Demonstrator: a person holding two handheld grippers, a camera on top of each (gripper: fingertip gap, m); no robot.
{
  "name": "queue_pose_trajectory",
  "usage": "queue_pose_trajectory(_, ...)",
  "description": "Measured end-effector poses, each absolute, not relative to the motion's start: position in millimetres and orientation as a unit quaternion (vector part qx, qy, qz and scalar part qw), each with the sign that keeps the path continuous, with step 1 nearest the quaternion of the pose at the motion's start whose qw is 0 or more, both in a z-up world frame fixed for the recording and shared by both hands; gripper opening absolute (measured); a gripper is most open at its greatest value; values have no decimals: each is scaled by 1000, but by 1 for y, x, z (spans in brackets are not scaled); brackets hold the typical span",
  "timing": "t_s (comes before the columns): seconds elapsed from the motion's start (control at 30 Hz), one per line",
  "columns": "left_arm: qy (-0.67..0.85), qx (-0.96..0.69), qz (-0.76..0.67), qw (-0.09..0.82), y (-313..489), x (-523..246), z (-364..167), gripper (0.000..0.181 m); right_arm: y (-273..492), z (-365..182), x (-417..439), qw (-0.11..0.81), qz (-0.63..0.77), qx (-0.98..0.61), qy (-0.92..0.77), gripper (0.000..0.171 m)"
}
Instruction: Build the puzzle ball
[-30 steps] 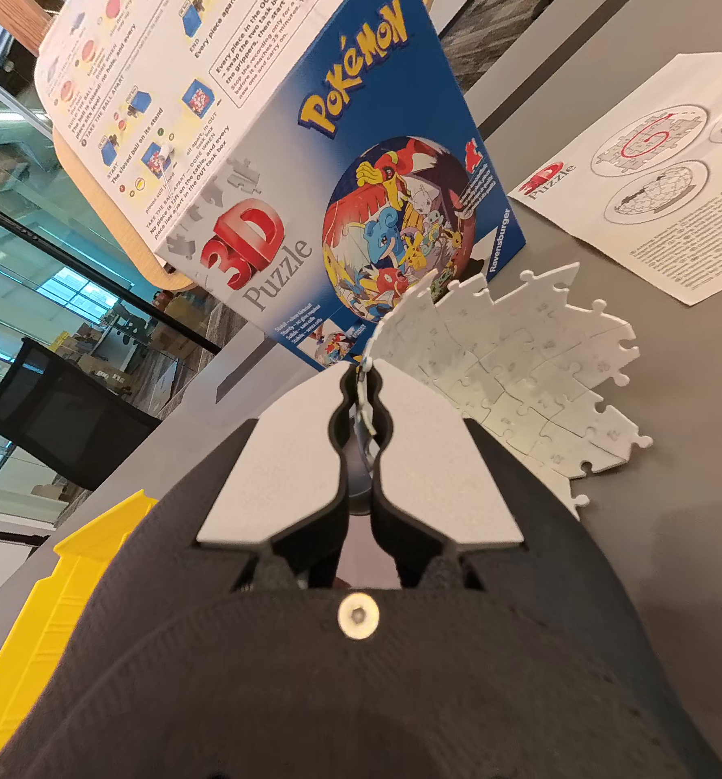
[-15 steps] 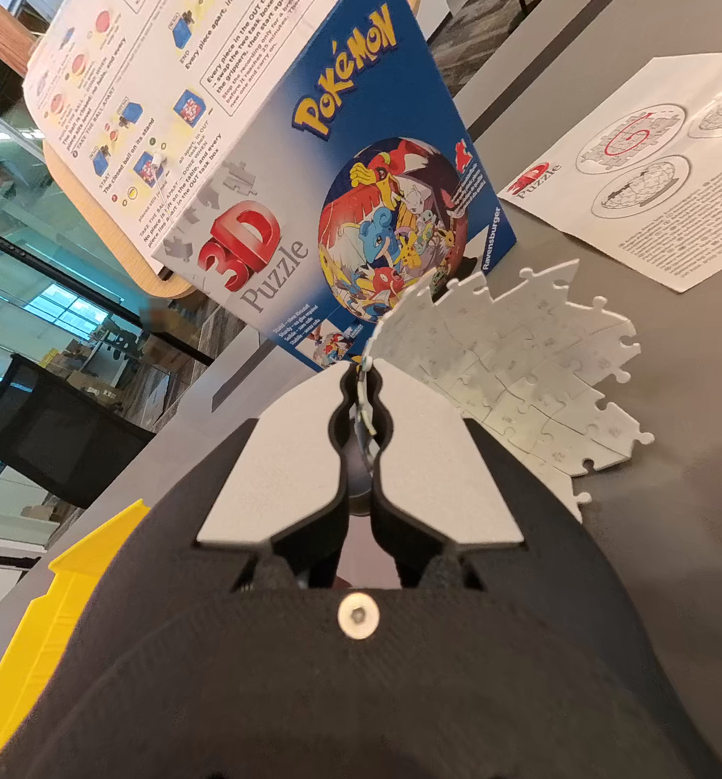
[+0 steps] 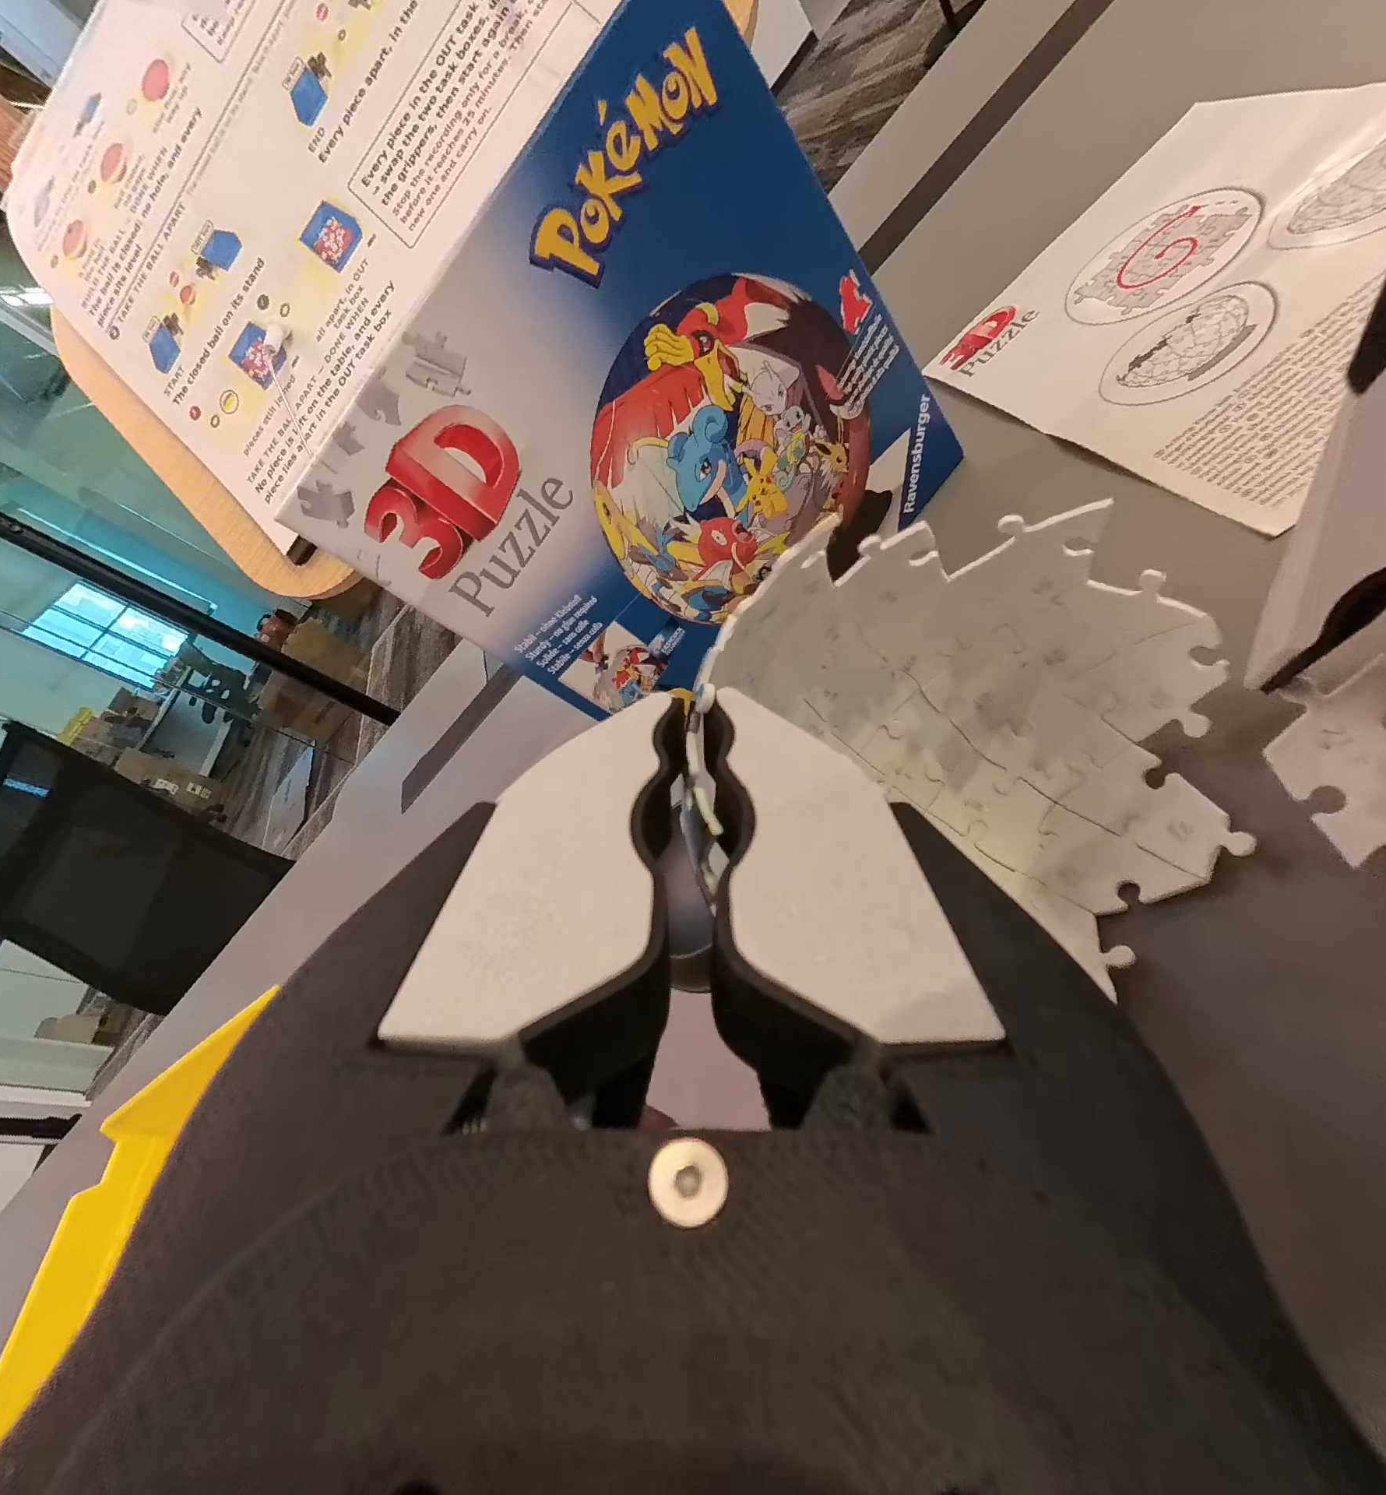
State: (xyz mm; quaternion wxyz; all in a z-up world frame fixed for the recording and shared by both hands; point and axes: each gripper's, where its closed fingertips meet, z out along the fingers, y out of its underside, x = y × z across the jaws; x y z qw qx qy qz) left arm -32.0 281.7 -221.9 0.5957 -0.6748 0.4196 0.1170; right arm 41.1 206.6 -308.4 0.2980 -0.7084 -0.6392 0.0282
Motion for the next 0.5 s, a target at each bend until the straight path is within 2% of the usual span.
queue_pose_trajectory(0.17, 416, -677, 118, 595, 283, -35, -222, 4, 197, -315, 42, 288, 67, -735, -611, 32)
queue_pose_trajectory(0.5, 412, -679, 121, 595, 279, -34, -223, 4, 207, -316, 56, 305, 150, -873, -351, 32)
